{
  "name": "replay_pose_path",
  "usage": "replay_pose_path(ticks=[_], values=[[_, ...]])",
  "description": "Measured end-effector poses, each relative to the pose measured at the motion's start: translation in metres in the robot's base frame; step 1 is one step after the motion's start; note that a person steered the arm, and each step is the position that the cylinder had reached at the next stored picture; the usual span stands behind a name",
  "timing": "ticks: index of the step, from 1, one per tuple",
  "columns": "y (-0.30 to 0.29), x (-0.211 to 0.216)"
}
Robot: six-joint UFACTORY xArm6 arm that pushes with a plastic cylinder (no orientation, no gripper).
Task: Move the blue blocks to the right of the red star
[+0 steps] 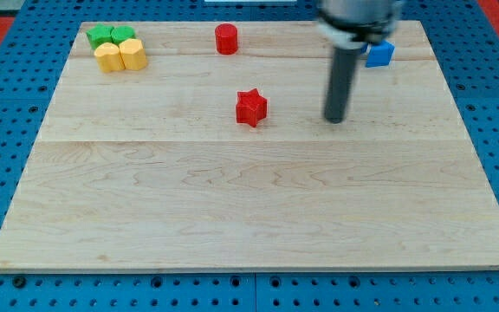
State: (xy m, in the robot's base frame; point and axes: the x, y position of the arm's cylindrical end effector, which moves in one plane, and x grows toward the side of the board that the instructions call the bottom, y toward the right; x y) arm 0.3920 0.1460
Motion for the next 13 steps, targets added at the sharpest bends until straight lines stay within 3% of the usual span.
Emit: replay_pose_path(ticks=[2,3,4,5,6,8,9,12,13], values=[[0.121,-0.118],[0.110,-0.130],[0.055,-0.097],[0.034,-0.097],[0.083,-0.117],[0.079,-0.199],[0.039,-0.175],[-0.020,-0.052],[0.030,-0.074]])
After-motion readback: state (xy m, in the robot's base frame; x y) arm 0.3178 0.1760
